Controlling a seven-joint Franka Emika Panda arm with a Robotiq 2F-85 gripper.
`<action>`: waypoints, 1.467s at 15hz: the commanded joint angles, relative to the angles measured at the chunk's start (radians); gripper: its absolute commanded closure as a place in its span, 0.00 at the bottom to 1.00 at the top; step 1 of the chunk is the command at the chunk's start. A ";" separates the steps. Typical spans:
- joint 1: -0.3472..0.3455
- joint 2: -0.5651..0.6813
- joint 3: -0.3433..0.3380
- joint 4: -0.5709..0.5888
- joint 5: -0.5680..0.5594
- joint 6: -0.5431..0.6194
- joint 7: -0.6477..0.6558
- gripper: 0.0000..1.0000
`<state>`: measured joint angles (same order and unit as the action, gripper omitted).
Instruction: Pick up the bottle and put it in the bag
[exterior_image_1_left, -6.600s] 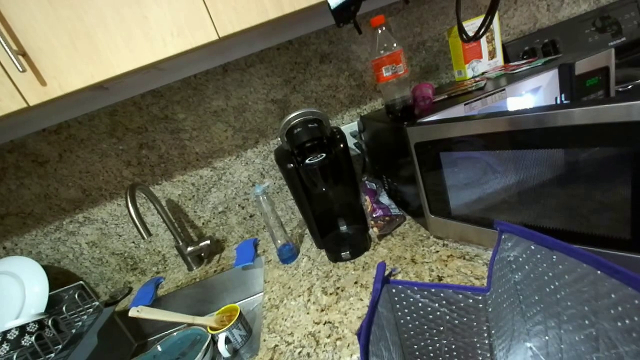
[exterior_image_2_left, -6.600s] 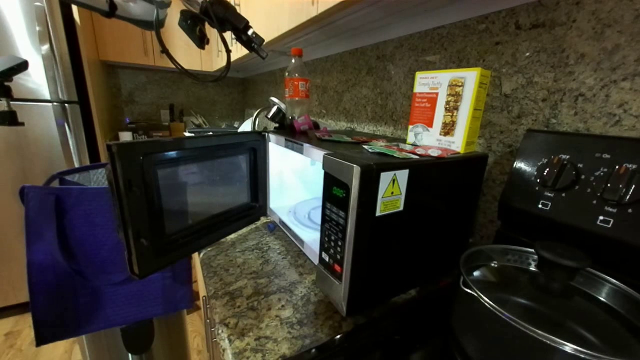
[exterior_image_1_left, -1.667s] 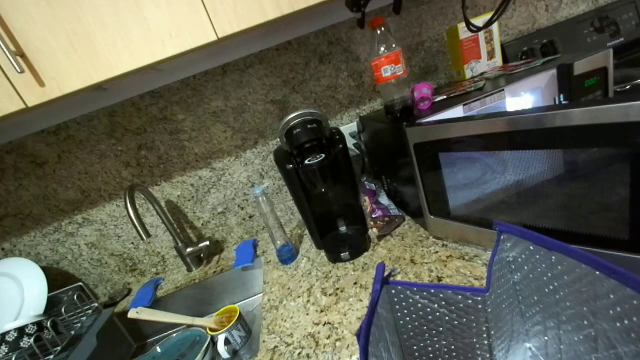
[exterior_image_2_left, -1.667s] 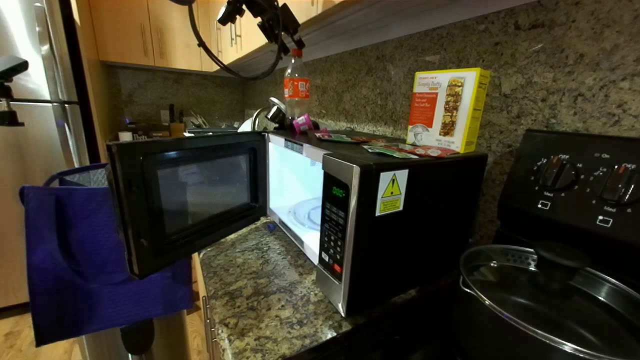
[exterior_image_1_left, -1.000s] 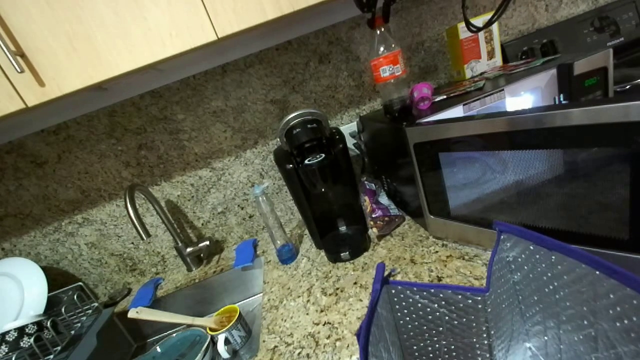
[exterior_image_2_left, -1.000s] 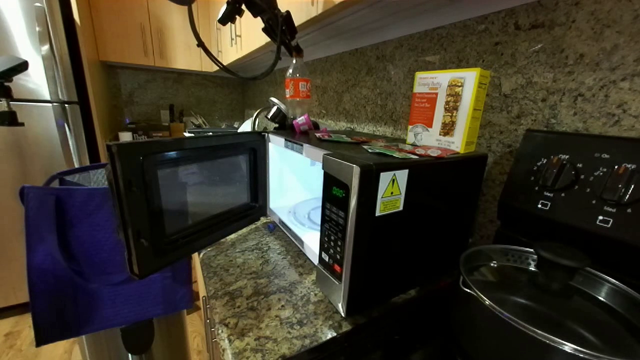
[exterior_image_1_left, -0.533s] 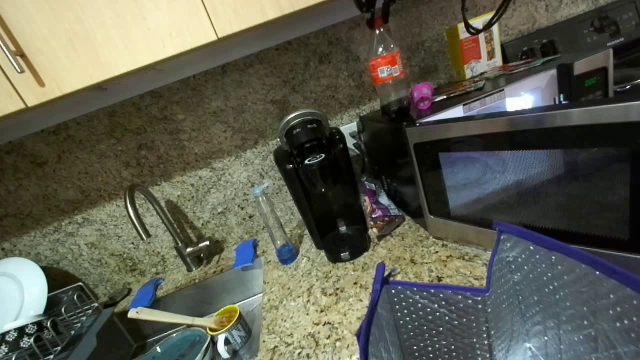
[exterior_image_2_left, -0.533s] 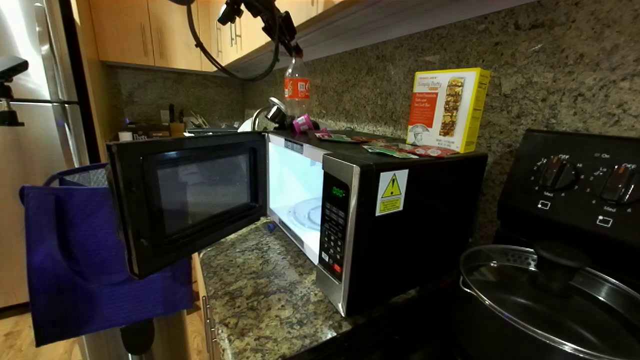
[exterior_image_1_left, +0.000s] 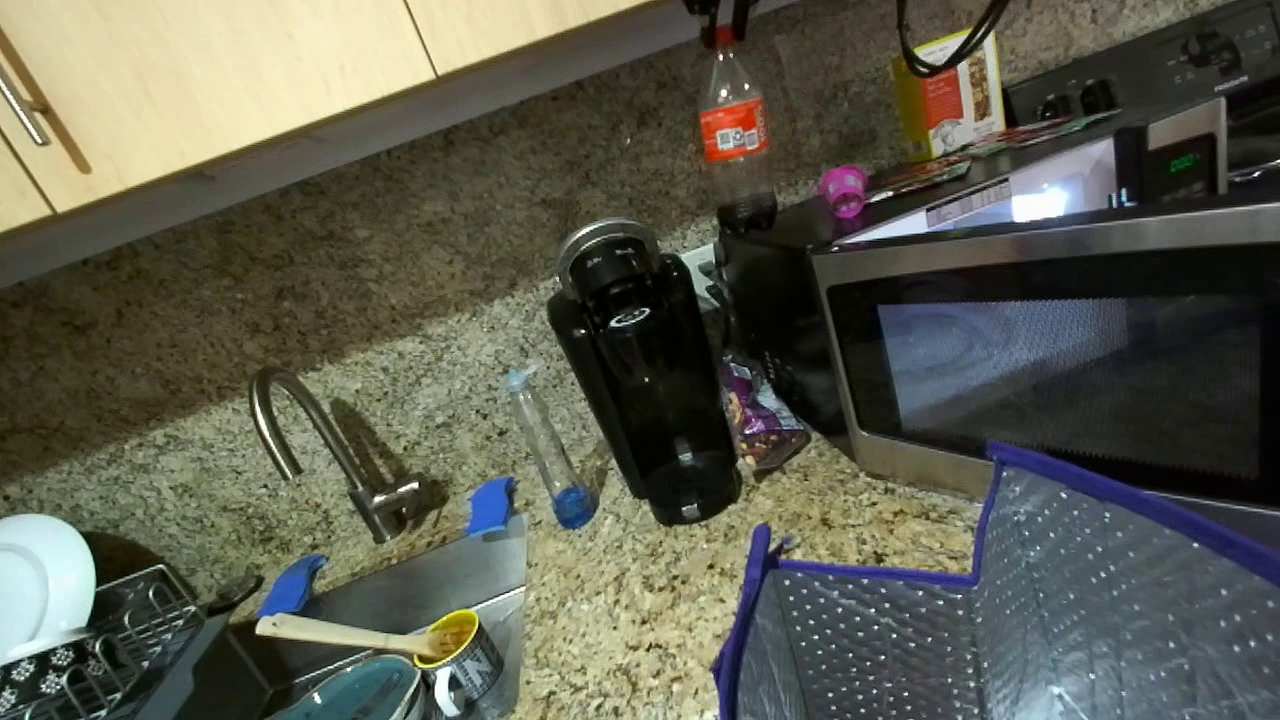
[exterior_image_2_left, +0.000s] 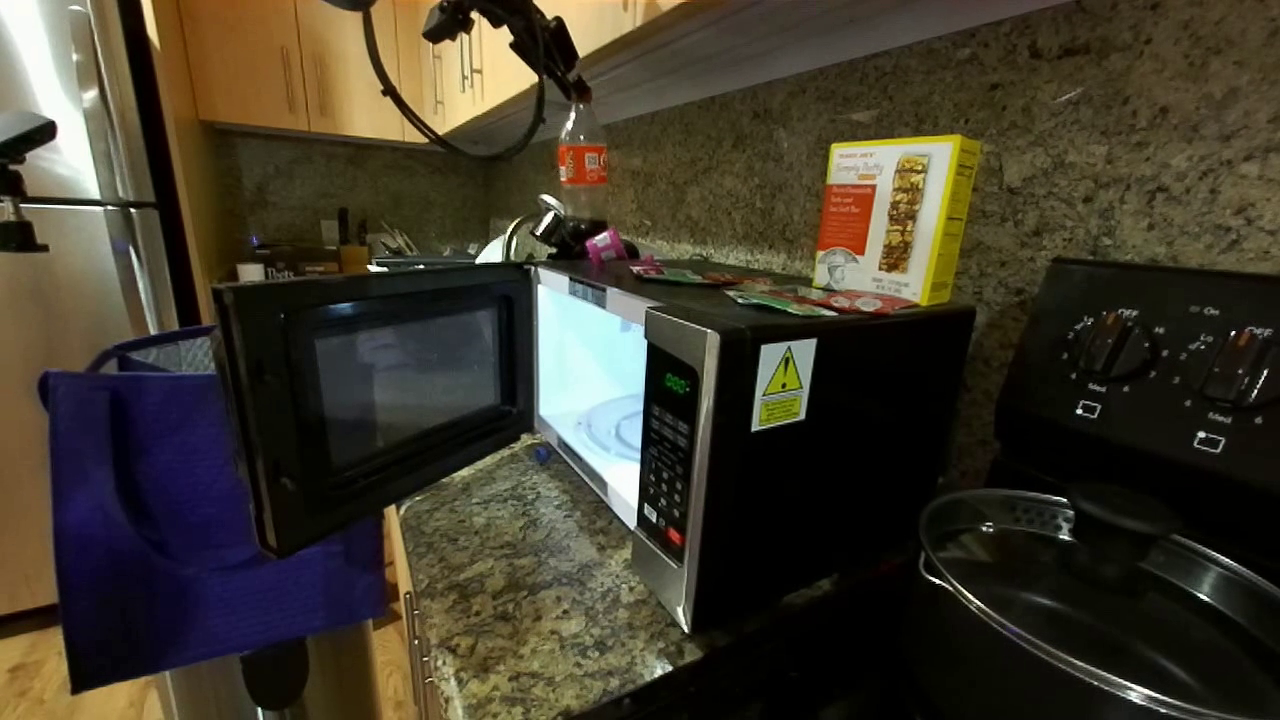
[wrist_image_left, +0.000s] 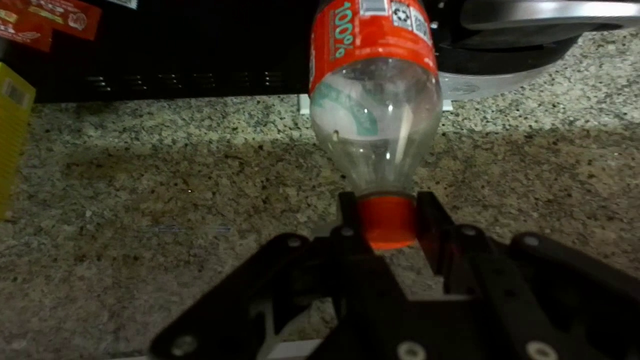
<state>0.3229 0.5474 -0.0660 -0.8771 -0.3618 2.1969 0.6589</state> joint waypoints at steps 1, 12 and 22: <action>0.042 -0.100 0.008 -0.100 -0.011 0.024 0.030 0.86; 0.169 -0.419 0.075 -0.461 0.028 -0.116 -0.004 0.86; 0.130 -0.651 0.239 -0.959 0.112 -0.002 0.203 0.86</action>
<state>0.5344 -0.0380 0.0769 -1.6803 -0.3017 2.1172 0.7864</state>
